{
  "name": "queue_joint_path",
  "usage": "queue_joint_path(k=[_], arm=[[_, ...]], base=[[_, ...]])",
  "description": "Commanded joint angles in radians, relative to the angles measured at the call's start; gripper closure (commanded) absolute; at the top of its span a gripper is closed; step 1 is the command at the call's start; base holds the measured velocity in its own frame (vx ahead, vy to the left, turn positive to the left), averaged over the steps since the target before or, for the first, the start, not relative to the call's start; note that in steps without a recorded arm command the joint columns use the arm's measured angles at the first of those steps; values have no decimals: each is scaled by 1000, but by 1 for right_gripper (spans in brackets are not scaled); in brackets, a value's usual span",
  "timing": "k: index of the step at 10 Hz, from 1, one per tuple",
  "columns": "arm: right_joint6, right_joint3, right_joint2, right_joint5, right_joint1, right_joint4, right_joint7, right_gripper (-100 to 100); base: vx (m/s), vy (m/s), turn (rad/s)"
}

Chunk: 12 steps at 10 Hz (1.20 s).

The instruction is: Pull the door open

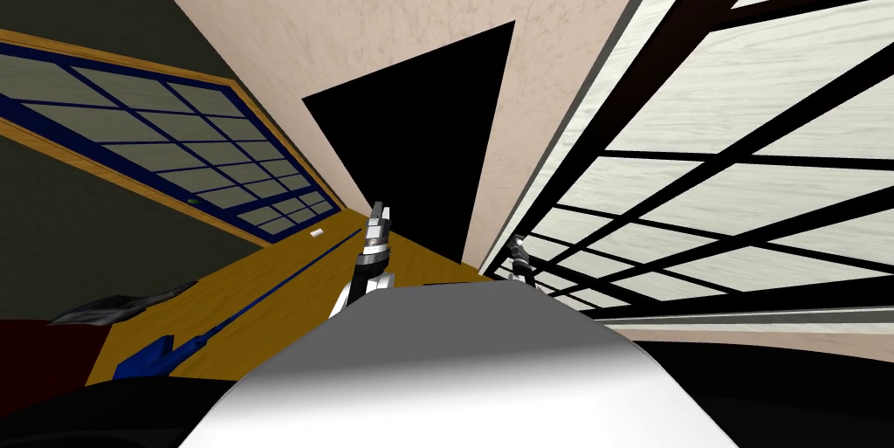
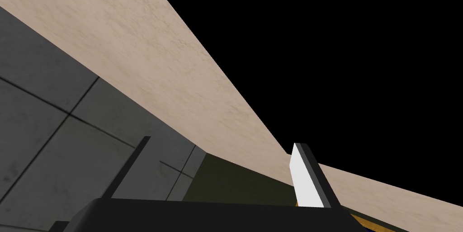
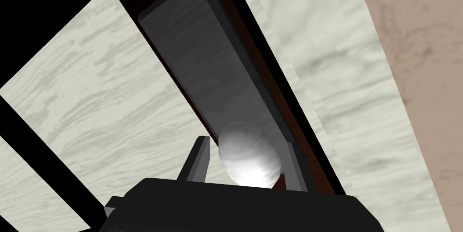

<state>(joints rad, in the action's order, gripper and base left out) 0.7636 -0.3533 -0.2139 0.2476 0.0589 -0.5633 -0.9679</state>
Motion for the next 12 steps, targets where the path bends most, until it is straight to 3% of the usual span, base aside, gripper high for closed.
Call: queue_joint_path(k=[1,4,7,12], arm=[[16,-9,-13,5,5,50,6,100],[18,-1,-15,11,4,54,69,100],[18,-1,-15,11,4,44,69,100],[24,18,-17,26,3,50,202,100]], base=[[0,0,0],[-9,-5,13],[-11,-1,3],[-19,-9,26]])
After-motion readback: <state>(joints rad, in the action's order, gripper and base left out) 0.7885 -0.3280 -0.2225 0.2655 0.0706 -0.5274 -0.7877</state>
